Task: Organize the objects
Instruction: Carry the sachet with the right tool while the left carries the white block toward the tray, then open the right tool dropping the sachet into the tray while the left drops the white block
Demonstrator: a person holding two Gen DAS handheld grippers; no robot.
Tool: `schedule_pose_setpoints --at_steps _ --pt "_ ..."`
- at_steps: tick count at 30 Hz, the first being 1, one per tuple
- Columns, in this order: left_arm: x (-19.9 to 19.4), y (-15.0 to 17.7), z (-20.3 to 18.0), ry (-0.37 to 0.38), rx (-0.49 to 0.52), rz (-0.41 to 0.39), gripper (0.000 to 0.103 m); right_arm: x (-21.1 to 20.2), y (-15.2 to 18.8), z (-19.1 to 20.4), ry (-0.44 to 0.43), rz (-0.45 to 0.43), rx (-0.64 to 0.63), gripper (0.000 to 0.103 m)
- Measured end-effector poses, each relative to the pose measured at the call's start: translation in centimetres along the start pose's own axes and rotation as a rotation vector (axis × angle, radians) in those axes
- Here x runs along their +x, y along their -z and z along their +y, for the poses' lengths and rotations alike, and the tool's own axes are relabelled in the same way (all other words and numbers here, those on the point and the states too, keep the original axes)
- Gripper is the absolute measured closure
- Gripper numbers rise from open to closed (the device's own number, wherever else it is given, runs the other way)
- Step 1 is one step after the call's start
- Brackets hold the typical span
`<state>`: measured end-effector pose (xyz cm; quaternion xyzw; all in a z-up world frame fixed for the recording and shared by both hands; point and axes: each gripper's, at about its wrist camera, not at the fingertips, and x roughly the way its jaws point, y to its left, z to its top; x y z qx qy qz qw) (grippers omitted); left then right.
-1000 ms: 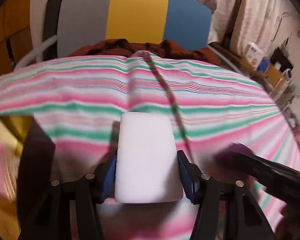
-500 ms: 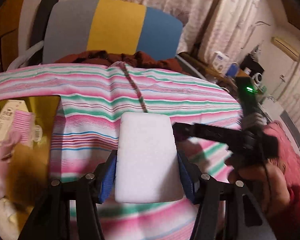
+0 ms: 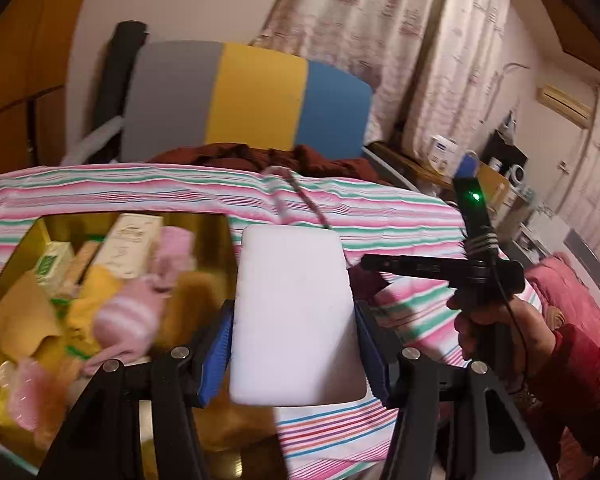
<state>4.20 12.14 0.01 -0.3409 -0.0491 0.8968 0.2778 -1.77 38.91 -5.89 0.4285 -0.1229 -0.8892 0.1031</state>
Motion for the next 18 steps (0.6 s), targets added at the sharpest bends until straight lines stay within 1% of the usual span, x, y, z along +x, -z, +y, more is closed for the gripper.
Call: schedule_pose_setpoints --at_steps 1,2,3,4,5,7,9,11,12,13,14,15,16,18 --pt "-0.2 0.1 0.3 -0.001 -0.007 -0.004 0.045 0.0 0.1 -0.3 0.001 0.001 0.015 0.032" --pt "-0.2 0.1 0.6 -0.009 -0.011 -0.007 0.045 0.1 0.1 -0.6 0.018 0.002 0.03 0.021" --pt "-0.2 0.2 0.7 -0.012 -0.014 -0.006 0.045 0.3 0.2 -0.8 0.051 0.002 0.047 0.014" --pt "-0.1 0.2 0.8 -0.007 -0.021 -0.006 0.045 0.6 0.2 -1.0 0.065 0.015 0.055 0.014" --pt "-0.2 0.4 0.9 -0.003 -0.025 -0.006 0.045 1.1 0.2 -1.1 0.054 0.029 0.056 0.014" --pt "0.1 0.5 0.8 0.005 -0.03 0.001 0.045 1.9 0.0 -1.1 0.061 0.037 0.053 0.015" --pt "0.1 0.7 0.6 0.012 -0.023 0.003 0.045 2.6 -0.3 -0.6 0.072 0.045 0.025 0.017" --pt "-0.2 0.9 0.3 0.006 -0.005 0.004 0.045 3.5 -0.2 0.4 0.09 0.062 -0.056 0.026" --pt "-0.3 0.9 0.2 0.004 0.003 -0.002 0.045 3.8 0.0 0.8 0.1 0.071 -0.089 0.036" --pt "-0.5 0.9 0.2 0.003 0.005 -0.005 0.045 4.1 0.3 1.4 0.113 0.085 -0.132 0.05" --pt "-0.6 0.9 0.3 0.002 0.005 -0.007 0.045 4.5 0.5 1.8 0.129 0.096 -0.165 0.052" --pt "-0.9 0.9 0.4 0.002 0.003 -0.013 0.045 4.5 0.7 2.1 0.159 0.088 -0.2 0.054" --pt "-1.1 0.9 0.5 0.001 0.001 -0.017 0.045 4.5 0.8 2.3 0.168 0.088 -0.215 0.056" --pt "-1.7 0.8 1.0 -0.011 0.002 -0.026 0.045 4.1 0.7 2.0 0.152 0.085 -0.19 0.059"
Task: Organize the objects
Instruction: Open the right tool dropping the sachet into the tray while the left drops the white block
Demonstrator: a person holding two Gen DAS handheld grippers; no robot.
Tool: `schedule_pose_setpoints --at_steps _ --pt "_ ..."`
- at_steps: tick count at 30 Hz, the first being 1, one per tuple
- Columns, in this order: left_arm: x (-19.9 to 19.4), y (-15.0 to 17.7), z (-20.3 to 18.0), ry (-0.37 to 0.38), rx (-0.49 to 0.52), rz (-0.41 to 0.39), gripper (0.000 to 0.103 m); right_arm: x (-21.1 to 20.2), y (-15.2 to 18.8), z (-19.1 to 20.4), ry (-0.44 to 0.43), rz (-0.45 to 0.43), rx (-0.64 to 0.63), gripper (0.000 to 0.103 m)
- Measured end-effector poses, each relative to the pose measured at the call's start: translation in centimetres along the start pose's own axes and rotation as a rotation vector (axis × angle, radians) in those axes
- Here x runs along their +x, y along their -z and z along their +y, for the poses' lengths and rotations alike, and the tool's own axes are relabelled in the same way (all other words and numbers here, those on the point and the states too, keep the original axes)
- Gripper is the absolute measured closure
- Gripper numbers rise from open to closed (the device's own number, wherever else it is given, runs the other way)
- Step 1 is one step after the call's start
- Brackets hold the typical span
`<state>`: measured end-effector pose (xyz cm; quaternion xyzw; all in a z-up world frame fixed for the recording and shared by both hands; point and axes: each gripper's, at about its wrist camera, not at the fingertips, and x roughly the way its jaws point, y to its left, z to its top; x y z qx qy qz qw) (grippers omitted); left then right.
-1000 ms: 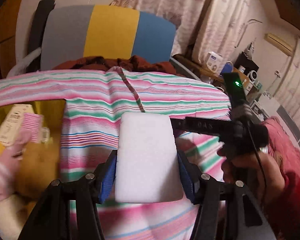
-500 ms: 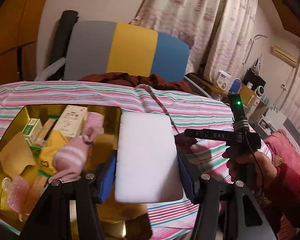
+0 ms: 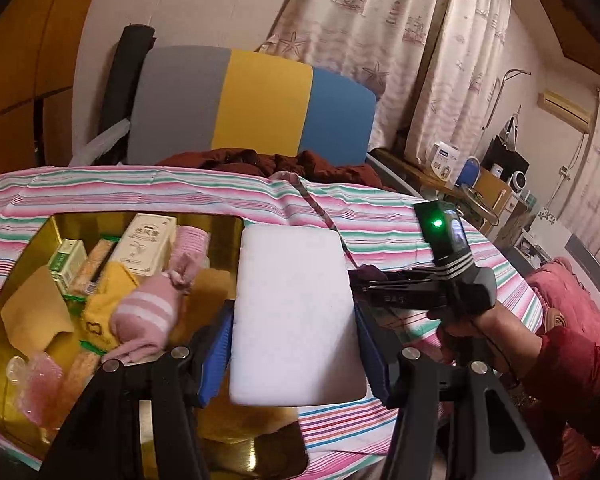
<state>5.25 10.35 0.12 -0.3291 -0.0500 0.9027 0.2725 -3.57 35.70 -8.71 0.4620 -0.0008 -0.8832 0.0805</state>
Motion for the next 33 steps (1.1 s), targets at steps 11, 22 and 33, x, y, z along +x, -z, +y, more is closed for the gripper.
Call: schedule_pose_setpoints --at_steps 11,22,33 --pt "-4.4 -1.0 5.0 -0.105 -0.057 -0.074 0.045 -4.5 -0.1 2.8 -0.198 -0.05 0.102 0.06" --pt "-5.4 -1.7 12.2 -0.226 -0.163 -0.044 0.045 -9.6 -0.6 14.7 -0.496 -0.074 -0.046 0.06" --pt "-1.6 -1.0 14.9 -0.265 -0.196 0.1 0.043 -7.0 0.9 22.1 -0.523 0.039 -0.182 0.058"
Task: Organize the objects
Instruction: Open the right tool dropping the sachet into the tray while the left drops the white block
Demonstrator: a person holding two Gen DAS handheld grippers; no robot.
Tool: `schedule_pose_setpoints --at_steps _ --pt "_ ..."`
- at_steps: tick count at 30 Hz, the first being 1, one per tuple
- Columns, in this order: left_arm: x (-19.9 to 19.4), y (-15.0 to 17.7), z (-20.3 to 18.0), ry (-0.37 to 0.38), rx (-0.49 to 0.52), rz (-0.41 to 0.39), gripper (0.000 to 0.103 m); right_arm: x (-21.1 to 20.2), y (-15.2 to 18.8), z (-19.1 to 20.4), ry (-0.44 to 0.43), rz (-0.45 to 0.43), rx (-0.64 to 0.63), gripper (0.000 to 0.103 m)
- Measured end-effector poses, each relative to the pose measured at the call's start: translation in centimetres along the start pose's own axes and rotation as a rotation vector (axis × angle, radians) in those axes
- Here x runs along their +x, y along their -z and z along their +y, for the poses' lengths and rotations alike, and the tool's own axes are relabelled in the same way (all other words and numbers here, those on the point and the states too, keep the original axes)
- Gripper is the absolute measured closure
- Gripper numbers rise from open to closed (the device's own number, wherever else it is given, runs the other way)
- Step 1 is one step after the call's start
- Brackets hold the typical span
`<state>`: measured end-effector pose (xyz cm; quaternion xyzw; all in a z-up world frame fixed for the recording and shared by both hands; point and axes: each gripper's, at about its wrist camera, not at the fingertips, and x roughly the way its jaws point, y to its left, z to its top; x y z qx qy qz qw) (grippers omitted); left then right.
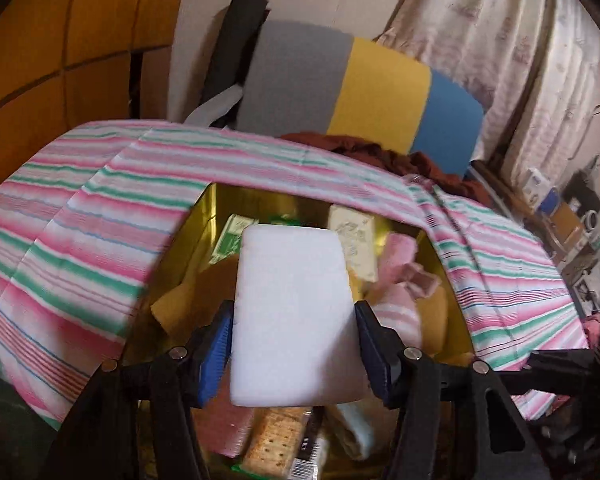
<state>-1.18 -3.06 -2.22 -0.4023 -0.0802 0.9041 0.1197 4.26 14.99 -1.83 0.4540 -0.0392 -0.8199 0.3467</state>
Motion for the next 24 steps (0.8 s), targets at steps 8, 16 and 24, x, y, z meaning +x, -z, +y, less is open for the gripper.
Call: schedule_pose_setpoints --at_steps 8,16,24 --pt "-0.5 0.3 2.1 0.034 -0.114 0.035 0.034 0.0 0.4 -0.1 0.025 -0.008 0.005 0.037" --pt "-3.3 0.3 3.6 0.014 -0.19 -0.062 0.035 -1.9 0.9 -2.0 0.048 -0.045 0.078 0.051" --pt "-4.0 0.1 2.3 0.016 -0.165 -0.073 0.036 -2.4 1.2 -3.4 0.086 -0.046 0.134 0.055"
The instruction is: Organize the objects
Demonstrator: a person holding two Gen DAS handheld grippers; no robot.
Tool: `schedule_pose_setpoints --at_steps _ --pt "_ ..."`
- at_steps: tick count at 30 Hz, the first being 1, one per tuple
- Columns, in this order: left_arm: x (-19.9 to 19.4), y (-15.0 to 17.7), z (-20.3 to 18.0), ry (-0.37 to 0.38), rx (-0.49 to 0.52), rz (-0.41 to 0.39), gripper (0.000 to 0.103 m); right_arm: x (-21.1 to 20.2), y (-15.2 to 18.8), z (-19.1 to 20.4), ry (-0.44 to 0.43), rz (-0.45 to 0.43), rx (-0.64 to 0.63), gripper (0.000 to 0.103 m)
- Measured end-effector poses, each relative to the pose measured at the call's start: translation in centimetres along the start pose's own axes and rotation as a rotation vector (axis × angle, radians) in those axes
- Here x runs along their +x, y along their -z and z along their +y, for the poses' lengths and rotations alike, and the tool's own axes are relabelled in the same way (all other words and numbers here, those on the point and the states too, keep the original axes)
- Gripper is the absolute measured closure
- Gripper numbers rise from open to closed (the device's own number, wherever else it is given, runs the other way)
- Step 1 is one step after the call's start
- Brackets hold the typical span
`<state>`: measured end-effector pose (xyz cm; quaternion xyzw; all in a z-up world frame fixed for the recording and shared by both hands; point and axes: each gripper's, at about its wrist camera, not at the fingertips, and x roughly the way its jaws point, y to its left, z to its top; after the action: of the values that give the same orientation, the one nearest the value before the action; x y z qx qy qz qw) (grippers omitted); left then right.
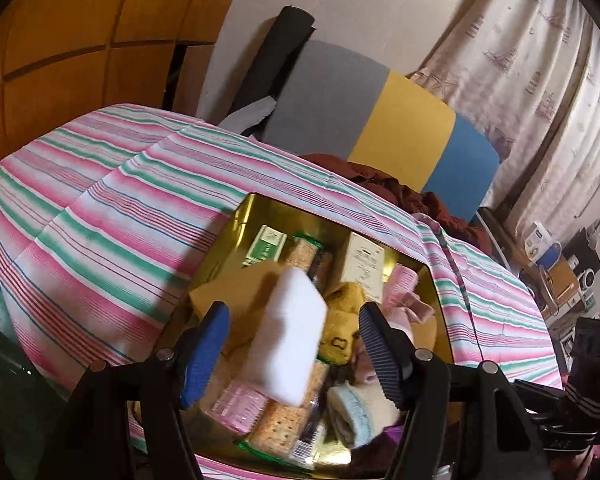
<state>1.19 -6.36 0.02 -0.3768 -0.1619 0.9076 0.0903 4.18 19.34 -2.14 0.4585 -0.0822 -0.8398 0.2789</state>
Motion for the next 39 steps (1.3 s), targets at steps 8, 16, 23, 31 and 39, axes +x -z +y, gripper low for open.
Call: schedule_pose_setpoints --at_steps 8,16,23,31,39 --pt "0.2 -0.4 -3.8 -0.162 0.079 0.085 0.034 0.1 -1.5 1.5 0.052 -0.051 -0.014 0.046" --pt "-1.4 -0.2 -5.3 -0.317 0.157 0.056 0.034 -1.2 -3.3 2.4 0.172 -0.146 -0.007 0.0" --pt "-2.4 -0.5 -5.2 -0.343 0.154 0.055 0.034 -1.0 -4.4 2.4 0.321 -0.144 0.056 0.0" --pt "-3.0 -0.7 -5.3 -0.381 0.151 0.079 0.034 0.4 -4.9 2.6 0.47 -0.068 0.083 0.0" --pt "-3.3 -0.7 -5.6 -0.365 0.149 0.111 0.035 0.8 -4.8 3.6 0.46 -0.055 0.094 0.0"
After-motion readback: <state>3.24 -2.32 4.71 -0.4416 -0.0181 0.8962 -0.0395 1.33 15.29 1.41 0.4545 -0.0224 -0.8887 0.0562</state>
